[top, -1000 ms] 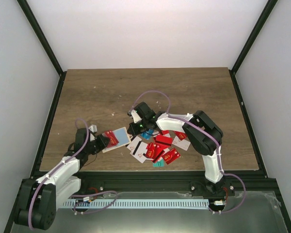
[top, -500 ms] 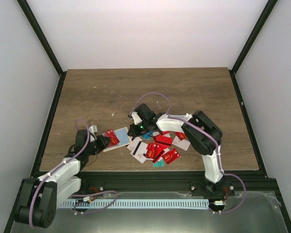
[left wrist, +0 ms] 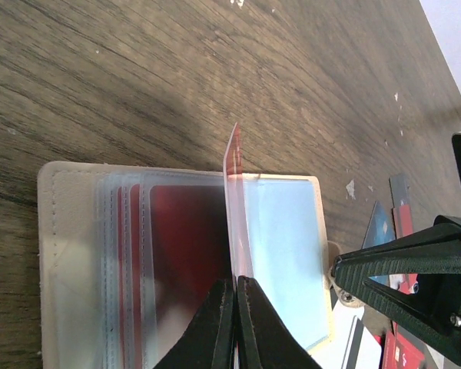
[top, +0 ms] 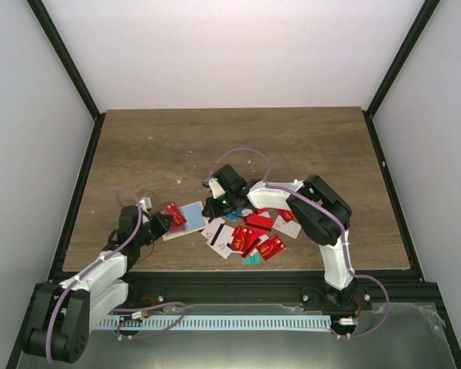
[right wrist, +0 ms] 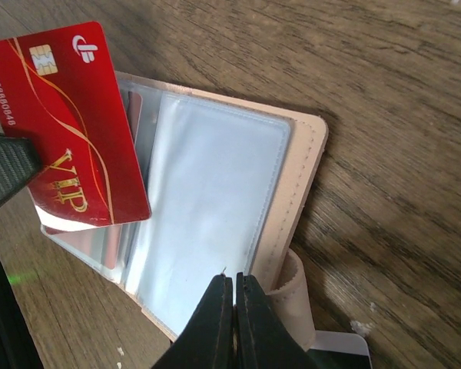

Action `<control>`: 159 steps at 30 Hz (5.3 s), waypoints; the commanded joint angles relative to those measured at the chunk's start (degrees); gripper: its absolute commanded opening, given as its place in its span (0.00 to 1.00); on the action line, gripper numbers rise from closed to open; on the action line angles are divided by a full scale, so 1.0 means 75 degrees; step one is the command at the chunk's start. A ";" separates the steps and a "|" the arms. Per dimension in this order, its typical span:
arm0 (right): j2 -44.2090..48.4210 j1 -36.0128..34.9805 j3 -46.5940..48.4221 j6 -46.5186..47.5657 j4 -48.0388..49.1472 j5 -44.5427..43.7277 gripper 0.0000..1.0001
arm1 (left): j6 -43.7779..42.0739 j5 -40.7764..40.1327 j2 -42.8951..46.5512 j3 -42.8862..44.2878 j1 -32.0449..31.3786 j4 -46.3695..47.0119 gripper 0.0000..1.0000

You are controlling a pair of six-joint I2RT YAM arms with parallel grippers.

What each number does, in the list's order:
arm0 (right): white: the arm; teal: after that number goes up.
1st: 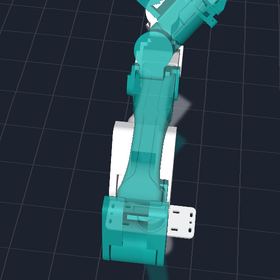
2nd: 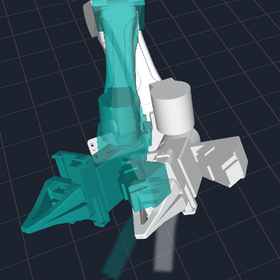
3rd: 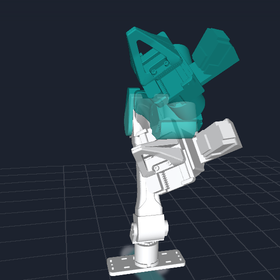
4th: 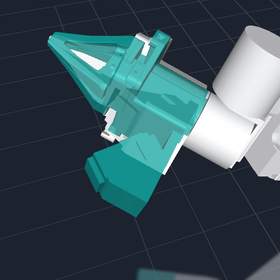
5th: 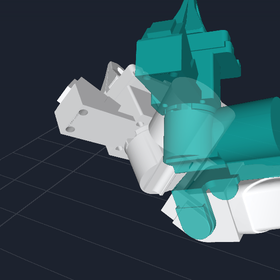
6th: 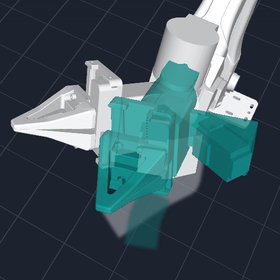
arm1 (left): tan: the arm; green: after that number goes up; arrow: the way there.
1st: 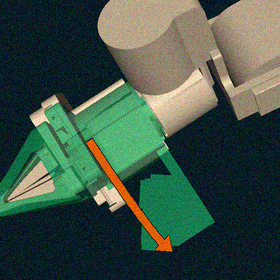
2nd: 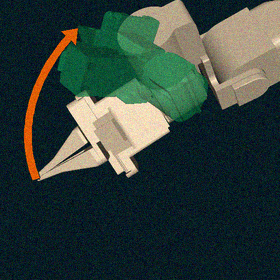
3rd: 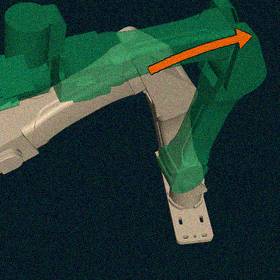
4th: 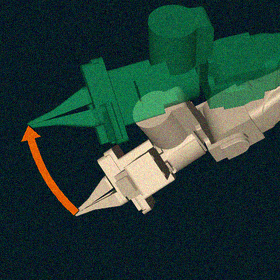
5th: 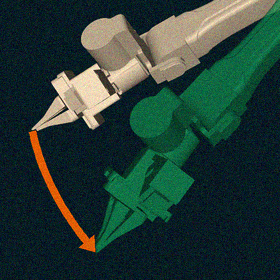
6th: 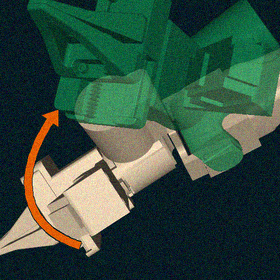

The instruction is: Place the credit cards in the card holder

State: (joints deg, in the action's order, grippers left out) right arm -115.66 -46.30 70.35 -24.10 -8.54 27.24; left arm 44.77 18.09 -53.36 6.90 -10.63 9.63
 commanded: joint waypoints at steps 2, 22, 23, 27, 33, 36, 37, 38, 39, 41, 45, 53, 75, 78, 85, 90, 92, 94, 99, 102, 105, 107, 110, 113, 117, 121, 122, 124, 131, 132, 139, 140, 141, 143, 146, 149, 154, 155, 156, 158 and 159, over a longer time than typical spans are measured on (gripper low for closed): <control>-0.0159 0.0033 0.0013 -0.0051 0.0001 0.0111 0.01 | -0.0041 0.0286 -0.0495 -0.0281 0.0012 0.0714 0.04; -0.0366 0.0032 0.0046 -0.0327 -0.0059 -0.0001 0.01 | 0.0363 0.1146 -0.0519 -0.0708 -0.0012 0.1722 0.04; -0.0365 0.0033 0.0043 -0.0328 -0.0090 -0.0023 0.01 | 0.0378 0.1188 -0.0500 -0.0703 -0.0012 0.1789 0.04; -0.0373 0.0033 0.0025 -0.0357 -0.0136 -0.0078 0.01 | 0.0321 0.1290 -0.0473 -0.0697 -0.0009 0.1890 0.04; -0.0511 0.0033 0.0019 -0.0493 -0.0140 -0.0047 0.01 | 0.0344 0.1456 -0.0845 -0.0801 -0.0012 0.2433 0.04; -0.0528 0.0033 0.0013 -0.0495 -0.0167 -0.0055 0.01 | 0.0222 0.1208 -0.0799 -0.0674 -0.0023 0.2012 0.04; -0.0511 0.0033 0.0008 -0.0491 -0.0179 -0.0067 0.01 | 0.0154 0.1026 -0.0665 -0.0635 -0.0024 0.1687 0.04; -0.0497 0.0036 0.0007 -0.0481 -0.0188 -0.0080 0.01 | 0.0117 0.0793 -0.0483 -0.0609 -0.0018 0.1327 0.04; -0.0495 0.0034 -0.0004 -0.0480 -0.0191 -0.0095 0.01 | 0.0089 0.0626 -0.0276 -0.0617 -0.0020 0.1048 0.04; -0.0503 0.0033 -0.0005 -0.0465 -0.0215 -0.0097 0.01 | 0.0128 0.0452 0.0146 -0.0721 -0.0022 0.0805 0.04; -0.0552 0.0033 0.0029 -0.0458 -0.0175 -0.0054 0.01 | 0.0253 0.0657 0.0378 -0.0756 -0.0026 0.0811 0.04; -0.0611 0.0027 0.0080 -0.0478 -0.0174 -0.0027 0.01 | 0.0371 0.0843 -0.0435 -0.0750 -0.0108 0.1430 0.04; -0.0585 0.0033 -0.0025 -0.0478 -0.0216 -0.0093 0.01 | 0.1278 0.0307 0.0094 -0.1100 -0.0410 0.2057 0.04; -0.0590 0.0042 -0.0028 -0.0495 -0.0199 -0.0076 0.01 | 0.1361 0.0350 -0.0074 -0.1135 -0.0404 0.2225 0.04; -0.0587 0.0044 -0.0027 -0.0521 -0.0191 -0.0078 0.01 | 0.1454 0.0389 -0.0366 -0.1262 -0.0422 0.2508 0.04; -0.0589 0.0040 -0.0071 -0.0530 -0.0169 -0.0059 0.01 | 0.1366 0.0048 0.0272 -0.1248 -0.0434 0.1712 0.04; -0.0579 0.0043 -0.0097 -0.0539 -0.0175 -0.0059 0.01 | 0.1279 -0.0200 0.0782 -0.1199 -0.0426 0.1090 0.04; -0.0581 0.0045 -0.0109 -0.0537 -0.0174 -0.0056 0.01 | 0.1233 -0.0367 0.1347 -0.1180 -0.0426 0.0613 0.04; -0.0586 0.0047 -0.0098 -0.0562 -0.0163 -0.0022 0.01 | 0.1196 -0.0524 0.1846 -0.1253 -0.0434 0.0239 0.04; -0.0599 0.0038 -0.0087 -0.0585 -0.0180 -0.0007 0.01 | 0.1182 -0.0483 0.1452 -0.1270 -0.0434 0.0482 0.04; -0.0611 0.0045 -0.0097 -0.0614 -0.0207 -0.0044 0.01 | 0.1193 -0.0419 0.0927 -0.1261 -0.0434 0.0858 0.04; -0.0617 0.0035 -0.0129 -0.0632 -0.0201 -0.0047 0.01 | 0.1185 -0.0368 0.0634 -0.1268 -0.0434 0.1093 0.04; -0.0616 0.0044 -0.0188 -0.0644 -0.0164 -0.0038 0.01 | 0.1177 -0.0250 0.0243 -0.1280 -0.0434 0.1495 0.04; -0.0633 0.0045 -0.0192 -0.0643 -0.0140 -0.0013 0.01 | 0.1201 -0.0165 -0.0043 -0.1292 -0.0466 0.1780 0.04; -0.0675 0.0039 -0.0151 -0.0643 -0.0139 0.0003 0.01 | 0.1257 -0.0134 -0.0256 -0.1315 -0.0513 0.2003 0.04; -0.0694 0.0044 -0.0133 -0.0655 -0.0128 0.0025 0.01 | 0.1338 -0.0152 -0.0401 -0.1331 -0.0578 0.2173 0.04; -0.0704 0.0043 -0.0133 -0.0665 -0.0128 0.0031 0.01 | 0.1357 -0.0172 -0.0423 -0.1336 -0.0610 0.2207 0.04; -0.0714 0.0044 -0.0144 -0.0667 -0.0139 0.0038 0.01 | 0.1442 -0.0224 -0.0493 -0.1371 -0.0656 0.2338 0.04; -0.0719 0.0039 -0.0231 -0.0843 -0.0127 0.0043 0.01 | 0.1881 -0.0431 -0.0637 -0.1575 -0.0867 0.2731 0.04; -0.0716 0.0044 -0.0254 -0.0876 -0.0108 0.0066 0.01 | 0.1901 -0.0482 -0.0616 -0.1576 -0.0910 0.2722 0.04; -0.0734 0.0039 -0.0348 -0.1006 -0.0098 0.0067 0.01 | 0.2082 -0.0935 -0.0383 -0.1633 -0.1231 0.2539 0.04; -0.0744 0.0044 -0.0361 -0.1016 -0.0084 0.0089 0.01 | 0.2118 -0.0986 -0.0354 -0.1644 -0.1279 0.2531 0.04; -0.0741 0.0046 -0.0376 -0.1028 -0.0072 0.0093 0.01 | 0.2141 -0.1046 -0.0350 -0.1660 -0.1307 0.2534 0.04; -0.0743 0.0042 -0.0395 -0.1058 -0.0057 0.0097 0.01 | 0.2199 -0.1105 -0.0350 -0.1659 -0.1385 0.2548 0.04; -0.0731 0.0044 -0.0448 -0.1126 -0.0079 0.0040 0.01 | 0.2386 -0.1143 -0.0330 -0.1678 -0.1468 0.2560 0.04; -0.0717 0.0034 -0.0522 -0.1186 -0.0039 0.0057 0.01 | 0.2496 -0.1290 -0.0206 -0.1718 -0.1603 0.2457 0.04; -0.0703 0.0042 -0.0579 -0.1217 0.0007 0.0097 0.01 | 0.2592 -0.1524 -0.0176 -0.1795 -0.1809 0.2444 0.04; -0.0707 0.0033 -0.0579 -0.1227 -0.0007 0.0100 0.01 | 0.2621 -0.1534 -0.0218 -0.1802 -0.1851 0.2478 0.04; -0.0715 0.0043 -0.0588 -0.1236 -0.0016 0.0084 0.01 | 0.2646 -0.1553 -0.0261 -0.1799 -0.1888 0.2513 0.04; -0.0716 0.0043 -0.0599 -0.1266 -0.0032 0.0060 0.01 | 0.2725 -0.1592 -0.0368 -0.1791 -0.1982 0.2557 0.04; -0.0716 0.0045 -0.0602 -0.1290 -0.0034 0.0052 0.01 | 0.2785 -0.1612 -0.0418 -0.1773 -0.2022 0.2561 0.04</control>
State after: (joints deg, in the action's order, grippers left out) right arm -117.54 -45.43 68.45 -32.95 -3.55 30.65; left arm 63.99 7.33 -55.40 0.58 -24.60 27.40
